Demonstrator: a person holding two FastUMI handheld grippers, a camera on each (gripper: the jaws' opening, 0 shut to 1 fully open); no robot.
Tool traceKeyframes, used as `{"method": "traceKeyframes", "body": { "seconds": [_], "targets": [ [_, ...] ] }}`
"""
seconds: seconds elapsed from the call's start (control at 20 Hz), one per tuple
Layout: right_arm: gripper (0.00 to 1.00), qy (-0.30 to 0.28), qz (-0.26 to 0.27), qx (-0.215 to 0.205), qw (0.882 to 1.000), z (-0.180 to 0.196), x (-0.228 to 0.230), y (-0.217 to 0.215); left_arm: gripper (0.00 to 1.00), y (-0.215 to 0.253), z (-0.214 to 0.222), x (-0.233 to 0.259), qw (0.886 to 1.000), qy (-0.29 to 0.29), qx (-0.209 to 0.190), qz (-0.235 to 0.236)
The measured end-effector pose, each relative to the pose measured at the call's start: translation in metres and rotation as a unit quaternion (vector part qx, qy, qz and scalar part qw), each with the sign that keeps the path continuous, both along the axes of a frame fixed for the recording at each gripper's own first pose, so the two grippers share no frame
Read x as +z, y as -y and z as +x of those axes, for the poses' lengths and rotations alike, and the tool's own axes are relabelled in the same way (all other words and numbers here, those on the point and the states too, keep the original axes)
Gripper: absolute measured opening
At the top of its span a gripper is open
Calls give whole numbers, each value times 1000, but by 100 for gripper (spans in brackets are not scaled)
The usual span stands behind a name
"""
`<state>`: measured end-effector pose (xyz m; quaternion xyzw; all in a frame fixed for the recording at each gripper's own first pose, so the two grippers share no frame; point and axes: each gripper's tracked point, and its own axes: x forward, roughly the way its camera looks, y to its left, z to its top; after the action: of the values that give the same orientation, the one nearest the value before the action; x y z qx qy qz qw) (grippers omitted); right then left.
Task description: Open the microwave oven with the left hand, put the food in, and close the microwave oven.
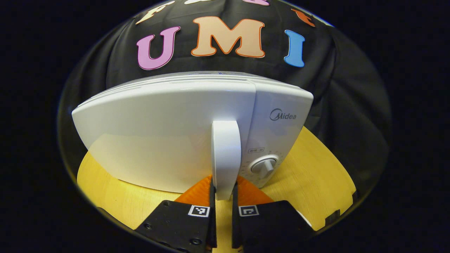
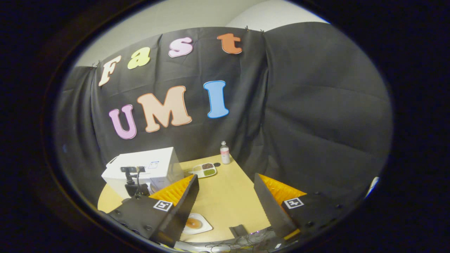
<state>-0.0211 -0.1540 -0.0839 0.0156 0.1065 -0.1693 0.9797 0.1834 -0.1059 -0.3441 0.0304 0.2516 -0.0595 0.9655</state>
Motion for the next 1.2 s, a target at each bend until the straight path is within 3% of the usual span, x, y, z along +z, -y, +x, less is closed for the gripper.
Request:
{"method": "traceKeyframes", "body": {
  "seconds": [0.5,0.65,0.8,0.85,1.05,1.15,1.2],
  "targets": [
    [92,-22,-4,34,999,6,-18,-15,6,-2,-5,1,1000,-8,19,-6],
    [92,-32,-2,46,998,12,-29,-20,4,-12,-47,2,1000,6,22,0],
    [92,-42,16,84,995,23,-41,-42,2,-28,-96,-1,1000,-13,22,-12],
    [98,-45,18,98,994,27,-46,-48,4,-33,-109,-1,999,-19,23,-14],
    [98,-50,12,142,989,35,-57,-72,6,-53,-141,0,999,-19,35,2],
    [98,-57,10,158,986,35,-64,-82,12,-60,-151,0,999,-23,43,-2],
    [92,-61,10,164,985,34,-66,-87,14,-64,-155,0,999,-24,48,-4]
  ]
}}
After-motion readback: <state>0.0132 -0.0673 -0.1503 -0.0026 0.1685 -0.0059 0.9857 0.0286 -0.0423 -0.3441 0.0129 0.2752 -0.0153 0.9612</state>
